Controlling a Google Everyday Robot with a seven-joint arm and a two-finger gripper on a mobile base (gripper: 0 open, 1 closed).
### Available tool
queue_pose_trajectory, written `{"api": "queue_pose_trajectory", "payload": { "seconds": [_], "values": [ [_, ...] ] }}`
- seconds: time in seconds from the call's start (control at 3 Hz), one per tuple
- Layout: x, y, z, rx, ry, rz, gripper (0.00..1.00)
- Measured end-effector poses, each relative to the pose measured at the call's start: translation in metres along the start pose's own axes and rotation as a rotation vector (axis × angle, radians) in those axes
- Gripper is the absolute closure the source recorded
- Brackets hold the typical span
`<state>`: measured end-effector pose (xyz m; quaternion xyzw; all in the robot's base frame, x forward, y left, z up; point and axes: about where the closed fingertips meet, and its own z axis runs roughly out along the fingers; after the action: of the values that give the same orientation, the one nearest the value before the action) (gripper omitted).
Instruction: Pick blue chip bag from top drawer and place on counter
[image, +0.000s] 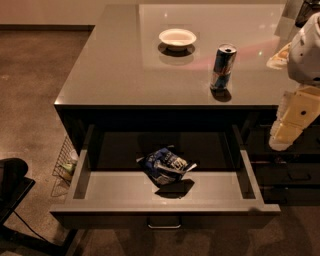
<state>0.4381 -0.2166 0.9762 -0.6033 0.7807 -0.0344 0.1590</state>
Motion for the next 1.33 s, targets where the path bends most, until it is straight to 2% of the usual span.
{"api": "queue_pose_trajectory", "payload": {
  "seconds": [0.33,0.67,1.0,1.33],
  "values": [
    [0.0,0.0,0.0,0.0,0.0,0.0,0.0],
    [-0.002,0.002,0.014,0.023,-0.047,-0.002,0.0],
    [-0.014,0.014,0.054,0.03,-0.154,-0.019,0.0],
    [-0.037,0.018,0.096,0.033,-0.278,-0.028,0.0]
  ]
}}
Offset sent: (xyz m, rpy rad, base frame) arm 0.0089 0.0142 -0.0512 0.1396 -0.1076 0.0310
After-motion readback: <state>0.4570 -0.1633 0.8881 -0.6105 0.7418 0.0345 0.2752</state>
